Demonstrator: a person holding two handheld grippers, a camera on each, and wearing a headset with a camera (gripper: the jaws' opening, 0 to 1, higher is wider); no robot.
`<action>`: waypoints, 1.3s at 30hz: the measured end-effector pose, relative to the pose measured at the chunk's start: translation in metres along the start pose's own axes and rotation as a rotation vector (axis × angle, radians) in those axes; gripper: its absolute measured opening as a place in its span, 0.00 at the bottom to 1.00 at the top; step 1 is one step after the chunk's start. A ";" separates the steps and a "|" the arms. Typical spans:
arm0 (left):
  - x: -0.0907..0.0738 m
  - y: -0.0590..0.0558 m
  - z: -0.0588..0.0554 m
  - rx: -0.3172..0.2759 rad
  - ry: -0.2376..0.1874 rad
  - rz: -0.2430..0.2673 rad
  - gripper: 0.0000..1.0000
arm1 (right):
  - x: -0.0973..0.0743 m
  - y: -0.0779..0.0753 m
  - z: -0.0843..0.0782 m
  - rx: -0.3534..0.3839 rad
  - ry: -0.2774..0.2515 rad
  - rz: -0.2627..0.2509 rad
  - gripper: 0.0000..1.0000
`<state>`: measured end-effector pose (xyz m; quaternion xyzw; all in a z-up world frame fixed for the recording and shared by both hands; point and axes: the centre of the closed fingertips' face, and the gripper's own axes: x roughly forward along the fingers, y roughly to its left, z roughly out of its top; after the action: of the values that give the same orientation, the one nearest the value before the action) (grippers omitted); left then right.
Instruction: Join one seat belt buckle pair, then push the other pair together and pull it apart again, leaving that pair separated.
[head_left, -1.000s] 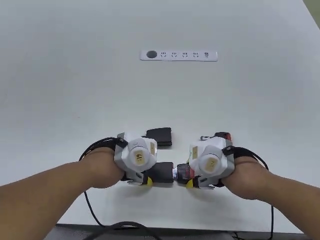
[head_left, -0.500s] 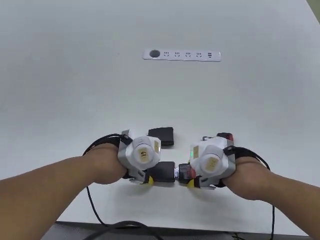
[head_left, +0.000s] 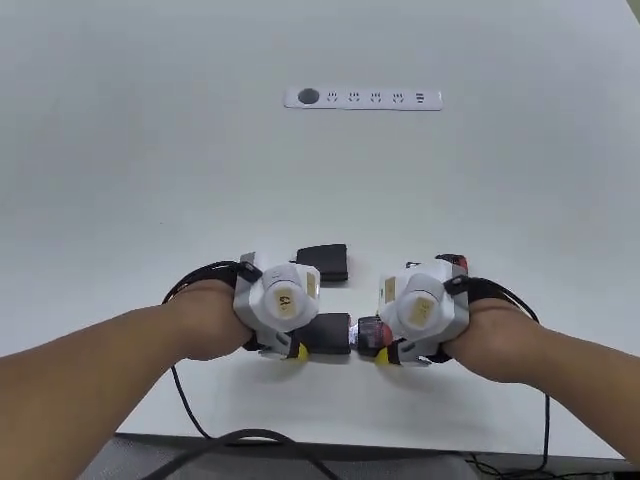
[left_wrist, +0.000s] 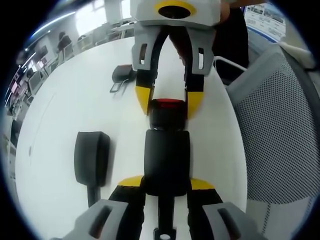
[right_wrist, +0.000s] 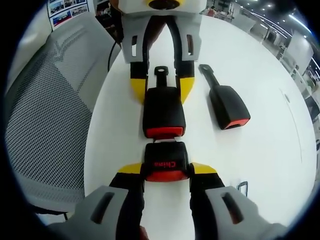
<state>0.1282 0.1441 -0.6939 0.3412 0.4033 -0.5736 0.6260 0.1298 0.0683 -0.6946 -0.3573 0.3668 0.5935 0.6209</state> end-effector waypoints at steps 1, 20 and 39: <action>0.000 0.000 0.000 -0.004 -0.001 -0.003 0.35 | -0.001 0.000 0.001 0.001 -0.004 -0.002 0.34; -0.030 0.007 0.016 -0.119 -0.068 0.074 0.43 | -0.028 -0.010 0.030 0.031 -0.105 -0.043 0.34; -0.044 0.073 0.034 -0.080 -0.102 0.115 0.46 | -0.052 -0.047 -0.004 0.022 -0.070 -0.068 0.32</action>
<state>0.2037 0.1414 -0.6424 0.3087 0.3732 -0.5366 0.6910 0.1753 0.0383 -0.6507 -0.3416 0.3391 0.5801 0.6571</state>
